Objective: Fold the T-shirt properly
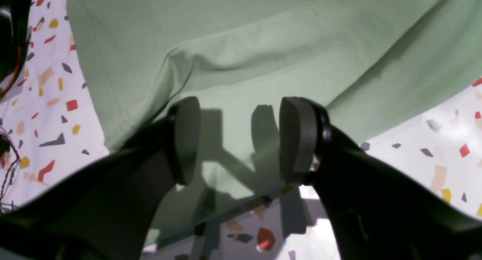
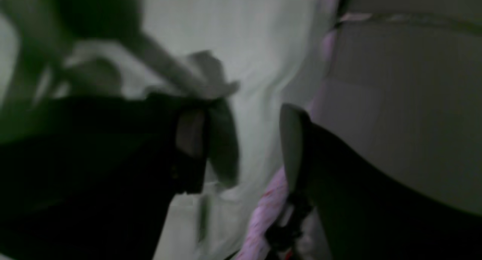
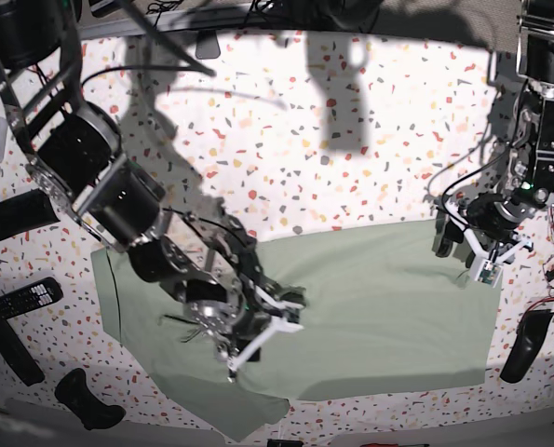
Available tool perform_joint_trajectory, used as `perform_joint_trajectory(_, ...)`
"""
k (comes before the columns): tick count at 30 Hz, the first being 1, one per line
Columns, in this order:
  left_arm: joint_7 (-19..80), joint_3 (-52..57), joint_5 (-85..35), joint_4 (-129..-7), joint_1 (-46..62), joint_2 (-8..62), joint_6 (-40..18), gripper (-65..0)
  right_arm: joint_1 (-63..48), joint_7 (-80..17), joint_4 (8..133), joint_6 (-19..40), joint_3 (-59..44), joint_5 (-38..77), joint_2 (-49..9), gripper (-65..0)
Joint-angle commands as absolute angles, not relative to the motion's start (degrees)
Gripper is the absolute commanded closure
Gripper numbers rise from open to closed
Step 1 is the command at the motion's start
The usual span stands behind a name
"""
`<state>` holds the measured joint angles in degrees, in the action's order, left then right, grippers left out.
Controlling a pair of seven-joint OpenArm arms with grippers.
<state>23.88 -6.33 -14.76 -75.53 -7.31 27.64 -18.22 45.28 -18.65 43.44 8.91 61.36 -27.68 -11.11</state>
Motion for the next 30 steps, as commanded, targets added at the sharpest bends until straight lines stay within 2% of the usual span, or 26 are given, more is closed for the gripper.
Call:
perform_joint_trajectory(1,22.24,-5.82,-15.07,-76.6,-8.58,28.58,-18.04,-31.2,48.25,-18.63,44.03,5.93,60.77,-28.36,-10.48,-29.7)
perform_joint_trajectory(3,22.24,-5.82,-15.07,-76.6,-8.58,28.58,-18.06,-31.2,48.93,-19.46,44.03,1.26,60.77,-28.36,-9.52,-29.7)
perform_joint_trajectory(6,22.26,-5.82,-15.07,-76.6,-8.58,28.58,-18.04,-31.2,49.21,-24.12,44.03,-8.8,60.77,-28.36,-7.97,-29.7)
perform_joint_trajectory(8,22.26,-5.82,-15.07,-76.6,-8.56,28.58,-18.04,-31.2,49.21,-29.06,44.03,-12.16,60.77,-28.29,-6.94,-29.7)
perform_joint_trajectory(10,22.26,-5.82,-15.07,-76.6,-8.56,28.58,-18.06,-31.2,49.19,-34.09,44.05,-12.47,60.77,-24.88,-6.35,-29.7)
perform_joint_trajectory(13,22.28,-5.82,-15.05,-76.6,-8.58,28.58,-18.04,-31.2,48.95,-33.82,44.14,-10.98,60.77,-13.28,-6.66,-29.7)
perform_joint_trajectory(16,22.31,-5.82,-15.05,-76.6,-8.56,28.6,-18.04,-31.2,47.64,-33.45,44.14,-10.02,60.18,-7.81,-7.66,-29.7)
perform_joint_trajectory(21,22.63,-5.82,-15.53,-76.6,-8.56,28.56,-18.02,-31.2,42.46,-31.33,45.82,-9.69,49.04,-3.57,-9.69,-29.7)
perform_joint_trajectory(23,25.8,-5.82,-18.48,-76.6,-8.93,28.32,-16.56,-31.1,40.12,-30.09,47.13,-6.13,41.21,-0.19,-10.09,-29.7)
perform_joint_trajectory(27,28.36,-5.56,-19.57,-76.6,-10.04,25.85,-8.47,-31.1,36.53,-25.78,48.1,7.22,25.02,7.97,-10.13,-29.7)
perform_joint_trajectory(30,28.36,-5.56,-19.59,-76.6,-10.68,23.42,-8.14,-31.1,34.63,-24.84,48.1,17.47,15.75,10.52,-10.15,-29.7)
